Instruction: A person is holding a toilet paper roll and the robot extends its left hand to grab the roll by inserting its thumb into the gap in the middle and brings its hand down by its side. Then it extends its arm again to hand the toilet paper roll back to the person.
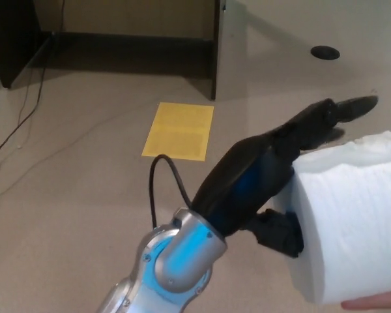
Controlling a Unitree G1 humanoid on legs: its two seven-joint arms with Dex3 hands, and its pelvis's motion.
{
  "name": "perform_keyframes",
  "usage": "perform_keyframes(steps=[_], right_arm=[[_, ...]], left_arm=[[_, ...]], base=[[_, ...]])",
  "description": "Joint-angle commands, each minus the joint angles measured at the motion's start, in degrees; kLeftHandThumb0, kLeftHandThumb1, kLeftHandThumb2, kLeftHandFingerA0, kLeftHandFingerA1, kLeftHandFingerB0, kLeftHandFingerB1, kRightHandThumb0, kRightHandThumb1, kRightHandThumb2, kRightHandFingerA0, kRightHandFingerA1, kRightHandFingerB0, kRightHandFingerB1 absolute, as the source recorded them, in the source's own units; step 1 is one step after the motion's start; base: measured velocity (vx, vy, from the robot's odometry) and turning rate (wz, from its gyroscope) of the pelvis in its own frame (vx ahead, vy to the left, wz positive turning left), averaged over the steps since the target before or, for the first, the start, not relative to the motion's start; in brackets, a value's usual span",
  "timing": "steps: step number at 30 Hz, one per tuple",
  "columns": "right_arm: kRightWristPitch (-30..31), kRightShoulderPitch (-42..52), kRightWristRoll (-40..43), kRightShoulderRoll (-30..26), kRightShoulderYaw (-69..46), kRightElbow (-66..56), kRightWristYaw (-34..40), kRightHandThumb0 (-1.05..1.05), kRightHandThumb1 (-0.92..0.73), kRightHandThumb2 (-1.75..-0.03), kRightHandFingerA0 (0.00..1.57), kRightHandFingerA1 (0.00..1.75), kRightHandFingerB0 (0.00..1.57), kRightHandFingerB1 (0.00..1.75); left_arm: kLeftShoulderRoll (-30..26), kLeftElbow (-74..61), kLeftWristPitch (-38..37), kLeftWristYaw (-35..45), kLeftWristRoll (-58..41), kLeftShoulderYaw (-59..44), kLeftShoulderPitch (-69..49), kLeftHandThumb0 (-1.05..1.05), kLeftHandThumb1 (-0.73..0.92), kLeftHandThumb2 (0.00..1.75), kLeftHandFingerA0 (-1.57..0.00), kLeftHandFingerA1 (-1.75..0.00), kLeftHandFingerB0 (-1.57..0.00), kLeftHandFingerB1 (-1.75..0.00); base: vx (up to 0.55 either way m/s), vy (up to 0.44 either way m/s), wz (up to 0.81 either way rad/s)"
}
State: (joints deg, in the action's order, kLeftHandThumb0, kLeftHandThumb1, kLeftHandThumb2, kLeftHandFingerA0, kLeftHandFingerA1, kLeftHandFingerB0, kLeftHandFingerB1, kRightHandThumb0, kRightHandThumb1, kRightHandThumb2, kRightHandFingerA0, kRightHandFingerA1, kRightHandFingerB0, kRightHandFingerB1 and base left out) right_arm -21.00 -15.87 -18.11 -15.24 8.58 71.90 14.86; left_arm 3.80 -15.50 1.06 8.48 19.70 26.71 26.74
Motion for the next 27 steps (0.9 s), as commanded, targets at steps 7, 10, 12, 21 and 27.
perform_keyframes(steps=[7, 10, 12, 21, 27], right_arm=[[0.7, -0.8, -0.4, -1.1, 0.2, 0.4, -1.4, -0.39, -0.57, -0.57, 0.56, 0.44, 0.21, 0.28], [1.5, -1.2, 0.0, -0.8, -0.1, 0.6, -1.9, -0.37, -0.57, -0.57, 0.56, 0.43, 0.22, 0.28], [1.5, -1.2, -0.2, -0.7, 0.1, 0.6, -2.0, -0.37, -0.57, -0.57, 0.57, 0.44, 0.21, 0.28], [1.9, -1.0, -0.2, -0.1, 0.3, 0.4, -2.2, -0.35, -0.58, -0.57, 0.58, 0.45, 0.21, 0.28], [1.0, 0.4, -0.7, -0.6, 1.0, 0.2, -2.0, -0.37, -0.58, -0.57, 0.59, 0.46, 0.22, 0.29]], left_arm=[[1.1, 1.3, -5.8, -2.8, -0.8, -1.5, -1.4, -0.06, 0.74, 0.78, -0.94, -1.15, -0.89, -0.9], [0.9, 1.0, -6.2, -3.2, -2.0, -3.5, -2.8, -0.03, 0.76, 0.78, -0.93, -1.26, -0.83, -0.98], [0.7, 1.0, -6.6, -3.2, -2.0, -4.1, -3.2, -0.04, 0.76, 0.78, -0.93, -1.28, -0.81, -1.01], [-1.1, 0.4, -9.1, -2.9, -2.5, -6.7, -4.8, -0.12, 0.78, 0.73, -0.8, -1.49, -0.75, -1.21], [-3.3, -2.4, -9.0, -1.9, -4.8, -10.2, -9.0, -0.07, 0.78, 0.73, -0.94, -1.33, -0.82, -1.09]], base=[[0.0, 0.0, 0.0], [0.0, 0.0, 0.0], [0.0, 0.0, 0.0], [0.0, 0.0, 0.0], [0.0, 0.0, 0.0]])
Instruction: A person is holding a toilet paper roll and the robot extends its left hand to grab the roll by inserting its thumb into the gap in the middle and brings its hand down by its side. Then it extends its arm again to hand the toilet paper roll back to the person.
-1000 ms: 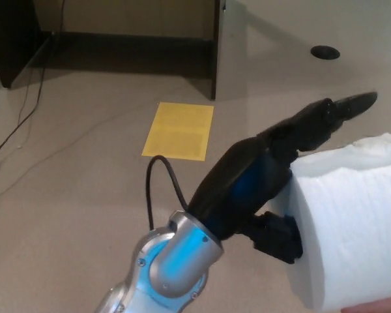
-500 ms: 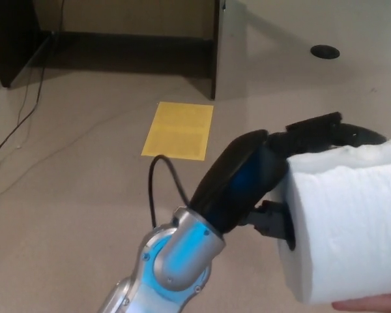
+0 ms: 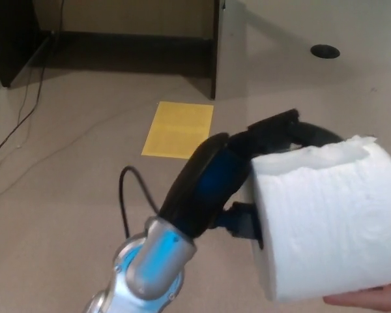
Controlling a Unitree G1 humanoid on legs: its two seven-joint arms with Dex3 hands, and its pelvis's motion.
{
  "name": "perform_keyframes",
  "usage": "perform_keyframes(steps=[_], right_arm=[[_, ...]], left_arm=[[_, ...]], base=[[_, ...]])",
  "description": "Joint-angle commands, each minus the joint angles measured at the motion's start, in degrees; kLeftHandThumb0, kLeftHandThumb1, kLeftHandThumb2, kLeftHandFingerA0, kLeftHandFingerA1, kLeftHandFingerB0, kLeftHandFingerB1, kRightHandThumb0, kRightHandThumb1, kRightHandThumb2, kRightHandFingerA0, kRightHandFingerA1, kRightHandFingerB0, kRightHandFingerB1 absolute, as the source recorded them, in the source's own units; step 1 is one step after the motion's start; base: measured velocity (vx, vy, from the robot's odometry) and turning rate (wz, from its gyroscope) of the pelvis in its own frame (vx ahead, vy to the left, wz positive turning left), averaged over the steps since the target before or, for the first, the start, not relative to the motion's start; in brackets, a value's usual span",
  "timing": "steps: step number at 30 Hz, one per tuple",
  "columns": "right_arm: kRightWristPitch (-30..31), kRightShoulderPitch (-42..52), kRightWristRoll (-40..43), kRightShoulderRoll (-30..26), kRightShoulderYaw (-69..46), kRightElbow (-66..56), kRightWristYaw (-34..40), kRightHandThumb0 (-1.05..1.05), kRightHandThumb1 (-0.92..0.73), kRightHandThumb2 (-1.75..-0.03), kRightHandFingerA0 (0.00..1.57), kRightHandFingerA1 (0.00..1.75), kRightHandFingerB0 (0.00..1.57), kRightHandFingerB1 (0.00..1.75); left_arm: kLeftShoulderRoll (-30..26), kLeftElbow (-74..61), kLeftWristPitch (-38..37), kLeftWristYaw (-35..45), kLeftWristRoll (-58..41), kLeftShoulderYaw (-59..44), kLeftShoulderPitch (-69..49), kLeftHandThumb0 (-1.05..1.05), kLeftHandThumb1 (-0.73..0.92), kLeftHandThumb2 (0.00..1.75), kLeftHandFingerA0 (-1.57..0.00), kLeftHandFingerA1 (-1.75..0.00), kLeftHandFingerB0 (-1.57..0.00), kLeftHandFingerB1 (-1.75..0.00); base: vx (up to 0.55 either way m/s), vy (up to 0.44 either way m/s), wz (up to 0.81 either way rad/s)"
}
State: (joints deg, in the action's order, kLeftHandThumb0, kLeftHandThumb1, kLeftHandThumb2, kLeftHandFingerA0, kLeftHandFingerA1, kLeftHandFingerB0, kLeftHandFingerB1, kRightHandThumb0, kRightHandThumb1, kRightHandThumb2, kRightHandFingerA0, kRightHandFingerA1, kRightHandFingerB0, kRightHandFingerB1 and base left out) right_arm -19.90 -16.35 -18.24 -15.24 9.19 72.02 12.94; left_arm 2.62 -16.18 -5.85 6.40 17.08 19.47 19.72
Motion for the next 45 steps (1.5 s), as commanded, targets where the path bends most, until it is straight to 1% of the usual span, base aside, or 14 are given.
perform_keyframes(steps=[1, 3, 5, 9, 13, 16, 19, 21, 22, 24, 27, 34, 40, 45], right_arm=[[0.0, 0.9, -0.6, -0.6, 0.5, 0.1, 0.0, -0.37, -0.57, -0.57, 0.59, 0.46, 0.22, 0.29], [-0.3, 1.0, -0.7, -0.5, 0.7, 0.1, 0.4, -0.39, -0.57, -0.62, 0.6, 0.5, 0.23, 0.31], [-0.2, 1.1, -0.5, -0.5, 0.6, 0.1, 0.3, -0.35, -0.57, -0.57, 0.61, 0.47, 0.22, 0.29], [0.0, 1.7, -0.6, -0.7, 0.8, 0.1, 0.3, -0.36, -0.58, -0.57, 0.61, 0.46, 0.22, 0.29], [1.0, -0.2, -0.2, -0.6, 0.4, 0.2, -0.5, -0.37, -0.58, -0.58, 0.61, 0.46, 0.21, 0.28], [0.2, -0.6, 0.3, -1.1, -0.1, 0.2, -1.2, -0.36, -0.58, -0.57, 0.59, 0.47, 0.22, 0.28], [0.5, -0.2, 0.1, -1.3, -0.2, 0.2, -0.9, -0.36, -0.58, -0.57, 0.59, 0.47, 0.21, 0.28], [0.6, -0.4, 0.2, -1.6, -0.3, 0.2, -1.1, -0.36, -0.58, -0.57, 0.59, 0.47, 0.21, 0.28], [1.0, -0.2, 0.7, -1.3, -0.7, 0.3, -1.4, -0.36, -0.58, -0.57, 0.58, 0.46, 0.21, 0.28], [1.3, -0.9, 0.6, -1.4, -0.7, 0.4, -1.2, -0.4, -0.57, -0.63, 0.57, 0.49, 0.2, 0.31], [1.1, -0.6, 0.5, -1.7, -0.7, 0.3, -1.3, -0.35, -0.58, -0.57, 0.57, 0.47, 0.2, 0.28], [1.3, -1.5, -0.1, -1.6, -0.2, 0.6, -0.7, -0.36, -0.58, -0.57, 0.59, 0.46, 0.2, 0.28], [1.3, -2.2, 0.3, -1.6, -0.6, 0.7, -1.3, -0.36, -0.59, -0.58, 0.62, 0.48, 0.2, 0.28], [1.7, -2.4, 0.1, -1.3, -0.5, 0.9, -1.0, -0.36, -0.58, -0.57, 0.63, 0.47, 0.21, 0.28]], left_arm=[[-2.7, -1.8, -2.6, 0.4, -2.9, -3.9, -2.4, -0.1, 0.82, 0.68, -0.96, -1.33, -0.83, -1.12], [-4.8, -0.8, -4.8, 1.1, -5.6, -7.1, -3.2, -0.12, 0.84, 0.67, -0.97, -1.32, -0.82, -1.09], [-6.7, -1.1, -5.5, 1.3, -6.1, -9.7, -4.3, -0.05, 0.71, 0.9, -0.94, -1.34, -0.8, -1.13], [-11.5, -3.3, -5.5, 2.2, -8.2, -16.4, -10.3, 0.0, 0.71, 0.9, -0.97, -1.27, -0.81, -1.11], [-16.6, 1.7, -9.9, 3.9, -12.5, -24.1, -13.0, -0.02, 0.73, 0.88, -0.93, -1.34, -0.77, -1.18], [-18.1, 5.7, -11.1, 4.1, -14.8, -28.1, -15.4, -0.05, 0.77, 0.82, -1.01, -1.32, -0.78, -1.14], [-19.6, 17.9, -20.9, 3.5, -15.4, -33.0, -22.1, 0.0, 0.76, 0.85, -0.96, -1.36, -0.74, -1.19], [-19.5, 19.3, -22.1, 3.4, -15.4, -33.0, -21.9, 0.0, 0.76, 0.85, -0.96, -1.36, -0.74, -1.19], [-20.6, 26.6, -26.3, 1.7, -13.4, -34.4, -25.2, -0.07, 0.82, 0.76, -0.97, -1.35, -0.77, -1.19], [-21.6, 34.9, -28.2, 0.0, -11.1, -34.5, -26.7, -0.03, 0.78, 0.85, -0.9, -1.4, -0.74, -1.18], [-22.9, 43.2, -31.7, -4.5, -6.9, -33.7, -27.1, -0.08, 0.8, 0.78, -0.9, -1.45, -0.74, -1.18], [-26.1, 60.3, -30.1, -11.9, -2.2, -30.8, -27.0, -0.09, 0.84, 0.66, -0.77, -1.54, -0.68, -1.23], [-28.4, 70.3, -30.3, -16.2, 0.2, -27.4, -25.4, -0.18, 0.85, 0.65, -0.86, -1.36, -0.71, -1.14], [-30.0, 74.3, -31.8, -19.0, 0.7, -25.2, -24.0, -0.15, 0.84, 0.66, -0.86, -1.39, -0.71, -1.17]], base=[[0.0, 0.0, 0.0], [0.0, 0.0, 0.0], [0.0, 0.0, 0.0], [0.0, 0.0, 0.0], [0.0, 0.0, 0.0], [0.0, 0.0, 0.0], [0.0, 0.0, 0.0], [0.0, 0.0, 0.0], [0.0, 0.0, 0.0], [0.0, 0.0, 0.0], [0.0, 0.0, 0.0], [0.0, 0.0, 0.0], [0.0, 0.0, 0.0], [0.0, 0.0, 0.0]])
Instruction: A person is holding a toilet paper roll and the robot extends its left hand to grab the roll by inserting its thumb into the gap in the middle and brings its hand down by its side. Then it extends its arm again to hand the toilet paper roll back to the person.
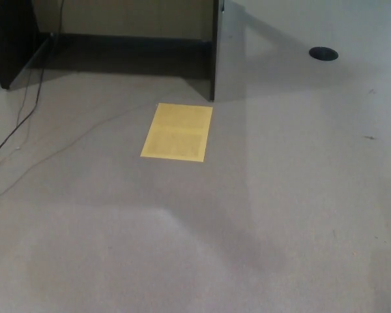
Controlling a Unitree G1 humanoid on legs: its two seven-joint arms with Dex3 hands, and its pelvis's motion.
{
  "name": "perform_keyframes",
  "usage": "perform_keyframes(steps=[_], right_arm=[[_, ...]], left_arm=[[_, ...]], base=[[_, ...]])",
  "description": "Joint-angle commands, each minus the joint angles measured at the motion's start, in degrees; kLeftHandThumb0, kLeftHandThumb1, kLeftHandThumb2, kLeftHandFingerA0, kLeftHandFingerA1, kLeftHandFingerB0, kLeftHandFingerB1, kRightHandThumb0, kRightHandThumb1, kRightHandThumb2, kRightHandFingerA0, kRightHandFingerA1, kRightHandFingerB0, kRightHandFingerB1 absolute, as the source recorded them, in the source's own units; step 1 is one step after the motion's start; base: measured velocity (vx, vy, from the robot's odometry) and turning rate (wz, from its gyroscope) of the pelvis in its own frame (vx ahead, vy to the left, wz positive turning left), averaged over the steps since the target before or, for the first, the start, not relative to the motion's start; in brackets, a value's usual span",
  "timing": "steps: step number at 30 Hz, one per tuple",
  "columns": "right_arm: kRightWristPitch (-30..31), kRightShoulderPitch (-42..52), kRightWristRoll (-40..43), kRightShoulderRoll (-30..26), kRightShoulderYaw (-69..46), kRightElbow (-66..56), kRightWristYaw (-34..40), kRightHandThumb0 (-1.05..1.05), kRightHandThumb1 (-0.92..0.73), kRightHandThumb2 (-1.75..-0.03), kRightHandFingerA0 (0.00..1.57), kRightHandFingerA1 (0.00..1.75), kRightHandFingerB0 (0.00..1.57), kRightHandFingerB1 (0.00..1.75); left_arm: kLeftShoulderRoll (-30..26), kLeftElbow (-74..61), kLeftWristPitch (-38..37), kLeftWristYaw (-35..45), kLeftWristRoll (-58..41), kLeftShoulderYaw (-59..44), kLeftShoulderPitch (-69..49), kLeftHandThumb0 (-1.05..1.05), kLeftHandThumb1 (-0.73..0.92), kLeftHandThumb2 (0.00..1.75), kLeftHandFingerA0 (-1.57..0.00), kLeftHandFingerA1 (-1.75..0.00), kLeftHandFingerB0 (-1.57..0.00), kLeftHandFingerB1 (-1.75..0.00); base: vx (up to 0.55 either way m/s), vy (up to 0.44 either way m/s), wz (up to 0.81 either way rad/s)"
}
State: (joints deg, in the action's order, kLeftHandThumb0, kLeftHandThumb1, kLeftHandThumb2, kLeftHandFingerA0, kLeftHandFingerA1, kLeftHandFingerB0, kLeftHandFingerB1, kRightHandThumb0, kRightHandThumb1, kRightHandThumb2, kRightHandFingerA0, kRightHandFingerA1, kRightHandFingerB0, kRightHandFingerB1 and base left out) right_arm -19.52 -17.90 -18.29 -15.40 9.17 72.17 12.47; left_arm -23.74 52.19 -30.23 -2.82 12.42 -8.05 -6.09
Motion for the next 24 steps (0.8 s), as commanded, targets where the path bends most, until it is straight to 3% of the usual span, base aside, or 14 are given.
perform_keyframes(steps=[1, 13, 18, 24], right_arm=[[1.1, -0.6, 0.1, -1.1, -0.4, 0.7, -0.6, -0.36, -0.58, -0.58, 0.63, 0.47, 0.2, 0.28], [0.8, 1.1, 0.2, -2.1, -0.6, 1.2, -0.7, -0.38, -0.59, -0.58, 0.62, 0.48, 0.21, 0.28], [0.8, 1.6, 0.0, -2.0, -0.6, 1.1, -0.9, -0.36, -0.59, -0.58, 0.6, 0.46, 0.2, 0.28], [0.9, 1.4, -0.3, -1.5, -0.2, 1.1, -1.0, -0.36, -0.58, -0.57, 0.63, 0.48, 0.2, 0.28]], left_arm=[[-3.6, 6.8, -7.1, -8.9, 4.7, 2.5, 1.9, -0.11, 0.81, 0.72, -0.86, -1.34, -0.73, -1.15], [-3.2, 12.1, -9.7, -11.1, 4.5, 6.8, 3.1, -0.13, 0.82, 0.71, -0.86, -1.36, -0.72, -1.18], [-1.7, 12.2, -11.8, -5.5, -1.8, 3.5, 3.1, -0.13, 0.84, 0.69, -0.86, -1.4, -0.73, -1.18], [-1.5, 0.9, -14.4, 2.3, -9.7, -1.3, 5.0, -0.15, 0.83, 0.71, -0.85, -1.54, -0.7, -1.3]], base=[[0.0, 0.0, 0.0], [0.0, 0.0, 0.0], [0.0, 0.0, 0.0], [0.0, 0.0, 0.0]])
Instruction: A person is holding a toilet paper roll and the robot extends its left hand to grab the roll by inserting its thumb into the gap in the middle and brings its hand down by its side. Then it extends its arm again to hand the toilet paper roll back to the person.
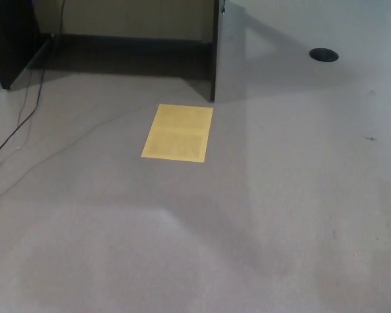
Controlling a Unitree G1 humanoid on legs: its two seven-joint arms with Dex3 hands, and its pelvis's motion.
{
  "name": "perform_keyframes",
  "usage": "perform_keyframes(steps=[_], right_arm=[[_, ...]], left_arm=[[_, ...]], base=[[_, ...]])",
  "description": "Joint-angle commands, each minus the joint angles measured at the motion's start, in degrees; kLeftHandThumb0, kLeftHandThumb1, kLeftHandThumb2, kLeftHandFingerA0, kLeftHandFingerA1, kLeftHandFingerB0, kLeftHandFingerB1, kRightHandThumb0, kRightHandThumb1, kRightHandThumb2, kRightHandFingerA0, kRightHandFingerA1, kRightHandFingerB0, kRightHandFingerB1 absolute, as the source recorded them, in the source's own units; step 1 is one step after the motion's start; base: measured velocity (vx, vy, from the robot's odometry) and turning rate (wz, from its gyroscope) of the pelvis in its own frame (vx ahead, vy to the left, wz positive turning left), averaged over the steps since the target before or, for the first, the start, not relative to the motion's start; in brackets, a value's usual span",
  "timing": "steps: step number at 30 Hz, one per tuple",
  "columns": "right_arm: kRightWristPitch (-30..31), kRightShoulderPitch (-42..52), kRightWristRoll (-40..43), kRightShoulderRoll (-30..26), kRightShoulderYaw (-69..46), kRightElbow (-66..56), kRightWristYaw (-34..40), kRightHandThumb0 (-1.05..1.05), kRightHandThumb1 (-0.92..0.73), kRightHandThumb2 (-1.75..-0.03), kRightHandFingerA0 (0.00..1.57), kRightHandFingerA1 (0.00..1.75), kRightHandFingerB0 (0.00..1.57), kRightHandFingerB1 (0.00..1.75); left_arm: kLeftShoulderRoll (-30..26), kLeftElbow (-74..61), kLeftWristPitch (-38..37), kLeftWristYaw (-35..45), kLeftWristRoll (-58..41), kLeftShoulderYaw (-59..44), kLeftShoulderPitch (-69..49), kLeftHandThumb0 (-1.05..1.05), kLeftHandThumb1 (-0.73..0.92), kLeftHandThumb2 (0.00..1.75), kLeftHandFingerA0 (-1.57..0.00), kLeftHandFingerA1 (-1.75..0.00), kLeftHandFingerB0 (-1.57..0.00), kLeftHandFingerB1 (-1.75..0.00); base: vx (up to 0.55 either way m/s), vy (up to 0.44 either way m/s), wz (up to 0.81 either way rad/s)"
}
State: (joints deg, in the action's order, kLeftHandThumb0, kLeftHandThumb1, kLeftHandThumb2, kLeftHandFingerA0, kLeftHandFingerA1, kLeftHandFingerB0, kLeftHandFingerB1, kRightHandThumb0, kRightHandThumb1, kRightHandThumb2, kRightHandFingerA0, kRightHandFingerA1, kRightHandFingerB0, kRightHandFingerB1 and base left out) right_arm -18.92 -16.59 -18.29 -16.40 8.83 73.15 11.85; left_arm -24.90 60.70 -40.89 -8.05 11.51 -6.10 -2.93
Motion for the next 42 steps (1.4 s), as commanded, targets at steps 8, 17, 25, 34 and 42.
perform_keyframes(steps=[8, 17, 25, 34, 42], right_arm=[[0.8, -1.1, -0.4, 0.7, 0.4, 0.1, -0.5, -0.35, -0.58, -0.57, 0.65, 0.48, 0.2, 0.28], [-0.1, -0.6, 0.0, 1.1, 0.4, -0.2, -0.8, -0.37, -0.58, -0.58, 0.65, 0.47, 0.2, 0.28], [-0.5, -0.3, 0.0, 1.0, 0.5, -0.2, -0.7, -0.37, -0.58, -0.58, 0.66, 0.47, 0.21, 0.28], [-0.4, -0.3, -0.3, 0.8, 1.0, -0.8, -1.3, -0.39, -0.59, -0.58, 0.64, 0.49, 0.2, 0.28], [-0.7, -0.2, -0.3, 1.4, 1.6, -0.4, -1.6, -0.38, -0.58, -0.58, 0.69, 0.48, 0.2, 0.28]], left_arm=[[-1.1, -35.2, 6.5, 11.7, -12.7, -3.6, 6.3, -0.07, 0.78, 0.81, -0.92, -1.49, -0.74, -1.26], [-0.3, -61.6, 18.7, 15.6, -8.7, 3.3, 19.2, -0.03, 0.8, 0.73, -0.81, -1.47, -0.72, -1.19], [8.6, -74.2, 29.7, 17.4, -2.3, 14.3, 32.3, -0.01, 0.7, 0.82, -0.89, -1.43, -0.81, -1.13], [20.0, -74.7, 38.3, 17.7, 5.3, 24.9, 40.9, -0.2, 0.75, 0.74, -0.81, -1.56, -0.74, -1.31], [27.9, -73.5, 41.6, 16.9, 11.0, 33.1, 42.2, -0.21, 0.74, 0.62, -0.77, -1.62, -0.73, -1.41]], base=[[0.0, 0.0, 0.0], [0.0, 0.0, 0.0], [0.0, 0.0, 0.0], [0.0, 0.0, 0.0], [0.0, 0.0, 0.0]])
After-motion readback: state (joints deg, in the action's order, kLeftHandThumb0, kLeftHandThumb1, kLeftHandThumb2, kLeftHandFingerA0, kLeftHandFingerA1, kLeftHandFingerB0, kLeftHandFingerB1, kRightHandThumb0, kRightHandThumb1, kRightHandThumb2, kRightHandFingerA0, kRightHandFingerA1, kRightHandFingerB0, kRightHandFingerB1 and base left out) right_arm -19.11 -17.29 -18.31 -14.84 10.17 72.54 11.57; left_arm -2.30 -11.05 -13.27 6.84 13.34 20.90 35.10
